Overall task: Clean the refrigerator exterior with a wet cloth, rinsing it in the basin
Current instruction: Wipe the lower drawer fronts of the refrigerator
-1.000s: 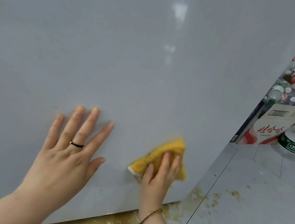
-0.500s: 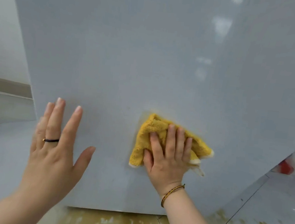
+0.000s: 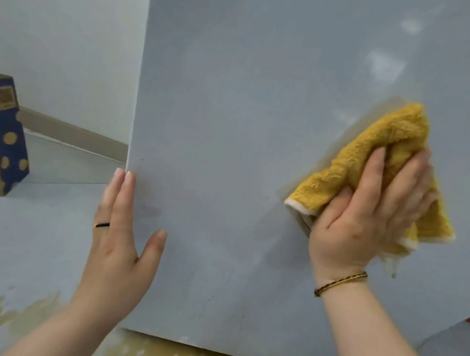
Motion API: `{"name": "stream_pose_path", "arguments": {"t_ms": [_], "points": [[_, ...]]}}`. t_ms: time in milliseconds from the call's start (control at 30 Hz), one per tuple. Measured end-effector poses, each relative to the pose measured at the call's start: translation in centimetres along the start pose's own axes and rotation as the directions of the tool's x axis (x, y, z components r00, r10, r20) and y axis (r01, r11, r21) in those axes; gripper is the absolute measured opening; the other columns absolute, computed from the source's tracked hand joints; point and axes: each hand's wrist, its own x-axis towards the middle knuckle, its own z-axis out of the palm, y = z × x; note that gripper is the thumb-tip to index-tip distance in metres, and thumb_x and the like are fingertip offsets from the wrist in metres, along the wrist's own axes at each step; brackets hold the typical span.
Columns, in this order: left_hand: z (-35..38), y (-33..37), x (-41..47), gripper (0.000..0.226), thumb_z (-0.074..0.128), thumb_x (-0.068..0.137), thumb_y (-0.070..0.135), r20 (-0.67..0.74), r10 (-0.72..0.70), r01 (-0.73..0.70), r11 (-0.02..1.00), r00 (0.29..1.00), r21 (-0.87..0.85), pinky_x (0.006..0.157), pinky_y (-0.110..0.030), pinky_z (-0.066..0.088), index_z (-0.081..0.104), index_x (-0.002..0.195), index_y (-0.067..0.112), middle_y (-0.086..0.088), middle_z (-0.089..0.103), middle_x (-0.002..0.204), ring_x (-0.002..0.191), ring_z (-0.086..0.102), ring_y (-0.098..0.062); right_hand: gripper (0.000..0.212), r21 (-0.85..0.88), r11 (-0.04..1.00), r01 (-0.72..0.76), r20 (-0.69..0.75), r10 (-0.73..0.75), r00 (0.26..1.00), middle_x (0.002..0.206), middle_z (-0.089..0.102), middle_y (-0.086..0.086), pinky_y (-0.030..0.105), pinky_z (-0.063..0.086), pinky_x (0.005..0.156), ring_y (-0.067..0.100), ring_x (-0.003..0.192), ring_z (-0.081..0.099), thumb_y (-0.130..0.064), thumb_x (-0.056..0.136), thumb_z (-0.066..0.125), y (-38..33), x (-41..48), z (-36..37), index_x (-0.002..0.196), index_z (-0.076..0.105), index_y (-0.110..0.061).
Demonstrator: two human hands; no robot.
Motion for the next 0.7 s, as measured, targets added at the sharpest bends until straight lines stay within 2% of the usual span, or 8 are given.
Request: {"name": "stream_pose_path", "arguments": {"t_ms": [67,167,300,433,467,533,633,700], "points": [[0.0,0.1,0.0,0.069,0.053,0.086,0.015,-0.035,-0.088,0.084,0.991,0.995,-0.104,0.104,-0.002,0.003,0.006,0.133,0.033,0.018,0.003,0.14,0.133,-0.001,0.017,0.037,0.018,0.999,0.051,0.016,-0.052,0.999,0.144,0.02,0.021,0.036,0.005,0.116,0.024,0.143,0.009,-0.022,0.097,0.023,-2.2,-2.9,0.3,0.132,0.035,-0.021],[0.0,0.4,0.2,0.07,0.053,0.088,0.01,0.053,-0.222,0.228,0.957,0.974,-0.18,0.11,-0.022,0.012,0.003,0.118,0.048,0.027,0.003,0.133,0.14,0.011,-0.009,0.037,0.075,0.921,0.383,0.194,-0.39,0.9,0.156,0.001,0.006,0.04,0.006,0.117,0.02,0.144,0.004,-0.028,0.096,0.028,-3.3,-8.2,0.0,0.133,0.031,-0.025],[-0.7,-0.1,0.3,0.058,0.047,0.081,0.033,0.119,-0.258,0.282,0.916,0.959,-0.286,0.11,-0.025,0.016,0.005,0.115,0.053,0.029,0.013,0.132,0.134,0.018,-0.001,0.044,0.151,0.717,0.68,0.314,-0.687,0.655,0.156,-0.003,0.006,0.041,0.006,0.117,0.022,0.144,0.001,-0.038,0.094,0.034,-2.3,-11.2,-0.5,0.135,0.032,-0.024],[-1.7,-0.2,0.6,0.052,0.051,0.087,0.023,0.189,-0.288,0.343,0.838,0.939,-0.425,0.112,-0.028,0.021,0.019,0.114,0.054,0.033,0.024,0.131,0.133,0.024,0.0,0.049,0.189,0.564,0.804,0.281,-0.815,0.506,0.15,0.016,0.007,0.04,0.009,0.117,0.023,0.144,0.005,-0.02,0.09,0.04,-0.3,-8.0,-0.4,0.139,0.031,-0.019],[-1.9,-0.2,0.7,0.052,0.05,0.091,0.016,0.207,-0.304,0.366,0.82,0.93,-0.44,0.11,-0.028,0.023,0.022,0.111,0.055,0.03,0.026,0.134,0.131,0.026,0.001,0.046,0.195,0.573,0.796,0.253,-0.813,0.524,0.152,0.016,0.008,0.04,0.01,0.117,0.022,0.144,0.006,-0.019,0.092,0.036,-0.1,-6.5,-0.3,0.138,0.033,-0.019],[-2.5,-0.3,0.8,0.053,0.046,0.093,0.011,0.249,-0.327,0.408,0.79,0.912,-0.457,0.106,-0.026,0.026,0.026,0.109,0.057,0.024,0.029,0.137,0.124,0.031,0.005,0.042,0.157,0.694,0.702,0.181,-0.72,0.67,0.154,0.013,0.009,0.039,0.011,0.116,0.022,0.143,0.011,-0.024,0.094,0.033,-0.8,-3.0,0.1,0.135,0.036,-0.02],[-2.7,-0.6,1.1,0.048,0.048,0.092,0.011,0.263,-0.33,0.421,0.749,0.907,-0.513,0.103,-0.023,0.028,0.033,0.111,0.053,0.02,0.037,0.135,0.121,0.036,0.007,0.04,0.038,0.933,0.358,0.064,-0.36,0.931,0.14,0.03,0.014,0.038,0.015,0.113,0.027,0.135,0.02,-0.034,0.096,0.028,-4.2,0.2,1.0,0.131,0.041,-0.019],[-2.8,-0.7,1.3,0.044,0.046,0.093,0.012,0.258,-0.346,0.432,0.721,0.902,-0.542,0.098,-0.017,0.033,0.037,0.11,0.051,0.019,0.043,0.131,0.119,0.04,0.007,0.042,0.013,0.988,0.153,0.04,-0.154,0.987,0.136,0.03,0.016,0.04,0.015,0.113,0.028,0.133,0.019,-0.035,0.095,0.023,-7.3,-0.5,1.3,0.13,0.04,-0.018]]}}
